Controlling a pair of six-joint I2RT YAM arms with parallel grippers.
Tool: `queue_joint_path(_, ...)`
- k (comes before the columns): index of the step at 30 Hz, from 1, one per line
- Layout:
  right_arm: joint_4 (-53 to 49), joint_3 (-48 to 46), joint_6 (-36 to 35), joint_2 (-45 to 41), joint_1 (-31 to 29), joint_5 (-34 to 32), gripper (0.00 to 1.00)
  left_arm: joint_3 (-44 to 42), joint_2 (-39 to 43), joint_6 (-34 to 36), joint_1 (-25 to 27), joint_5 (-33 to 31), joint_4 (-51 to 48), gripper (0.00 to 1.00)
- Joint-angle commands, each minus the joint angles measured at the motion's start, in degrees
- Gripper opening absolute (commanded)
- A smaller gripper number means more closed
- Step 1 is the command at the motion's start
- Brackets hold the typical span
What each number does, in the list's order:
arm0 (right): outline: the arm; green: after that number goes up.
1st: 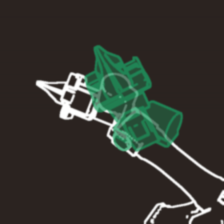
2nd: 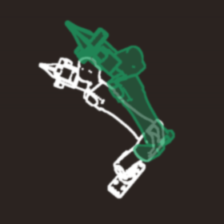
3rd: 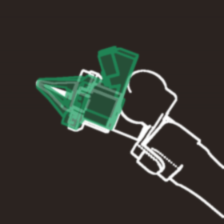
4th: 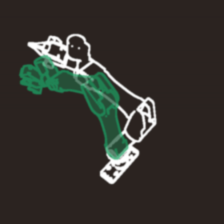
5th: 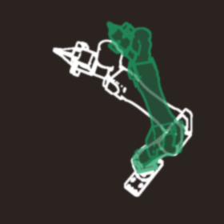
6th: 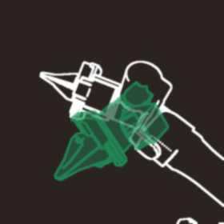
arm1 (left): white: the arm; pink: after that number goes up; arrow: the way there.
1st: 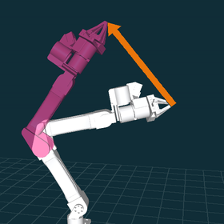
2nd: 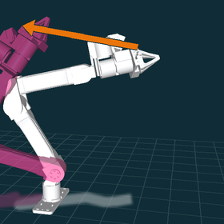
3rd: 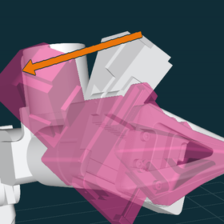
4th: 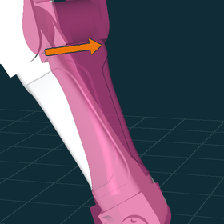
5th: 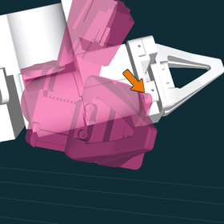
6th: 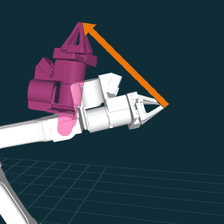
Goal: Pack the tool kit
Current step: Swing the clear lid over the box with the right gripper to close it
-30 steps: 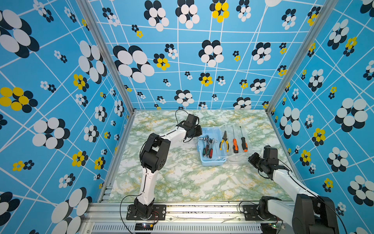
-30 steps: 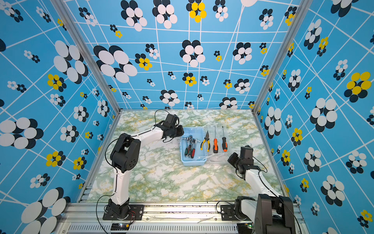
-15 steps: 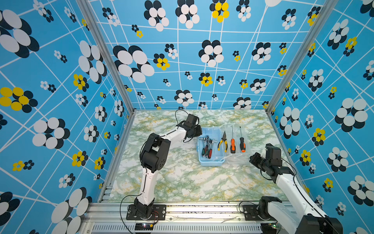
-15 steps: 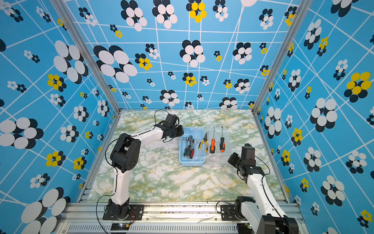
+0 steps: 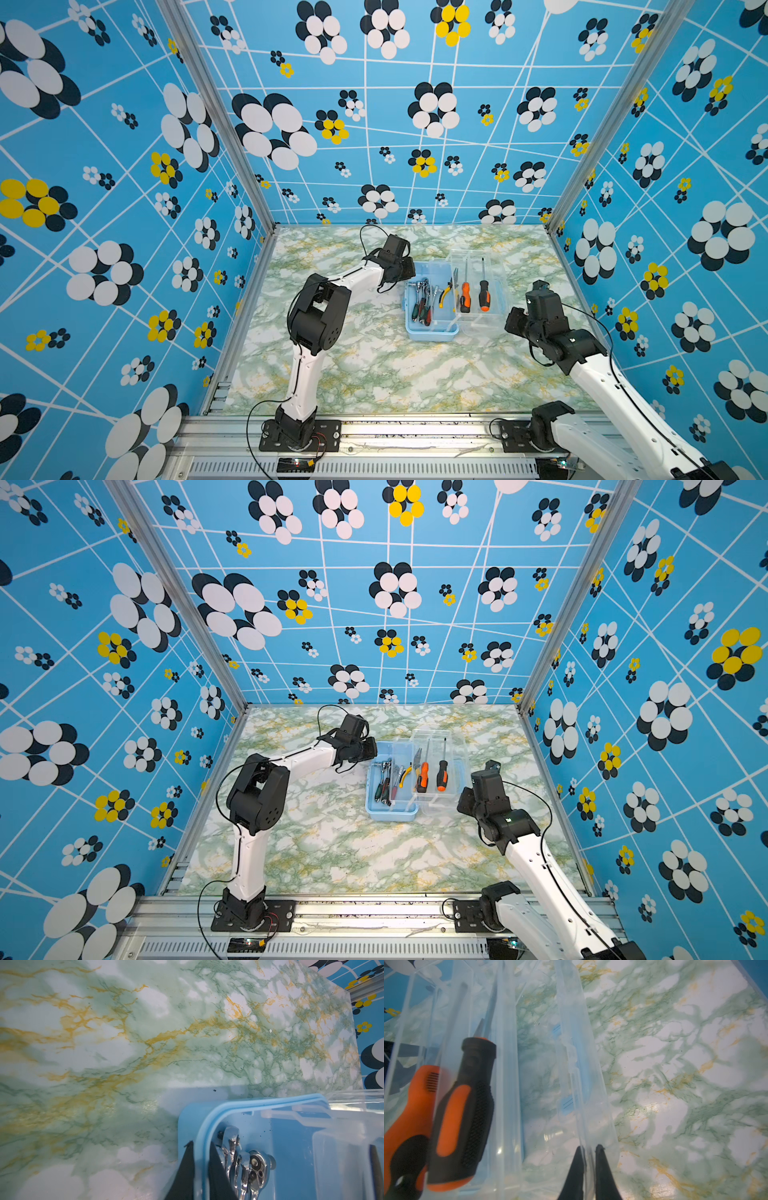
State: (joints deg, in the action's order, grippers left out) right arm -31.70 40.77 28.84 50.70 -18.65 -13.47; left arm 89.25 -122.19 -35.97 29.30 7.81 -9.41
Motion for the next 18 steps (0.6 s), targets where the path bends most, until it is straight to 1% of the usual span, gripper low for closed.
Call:
queue_joint_path(1, 3.5, 4.6, -1.7, 1.2, -6.5, 0.0, 0.0, -2.0, 2.1, 0.1, 2.1, 4.0, -0.2, 0.0)
queue_joint_path(9, 2.3, 11.2, -3.5, 9.9, -19.9, -8.6, 0.0, -5.1, 4.2, -1.9, 2.5, 4.3, 1.4, 0.0)
queue_joint_path(15, 2.2, 17.3, -3.8, 18.3, -28.4, -10.6, 0.0, -6.0, 4.3, -2.5, 2.9, 4.3, 2.1, 0.0)
queue_joint_path(18, 2.5, 19.8, -3.6, 21.8, -31.5, -11.0, 0.0, -6.5, 4.3, -3.1, 2.9, 3.8, 2.4, 0.0)
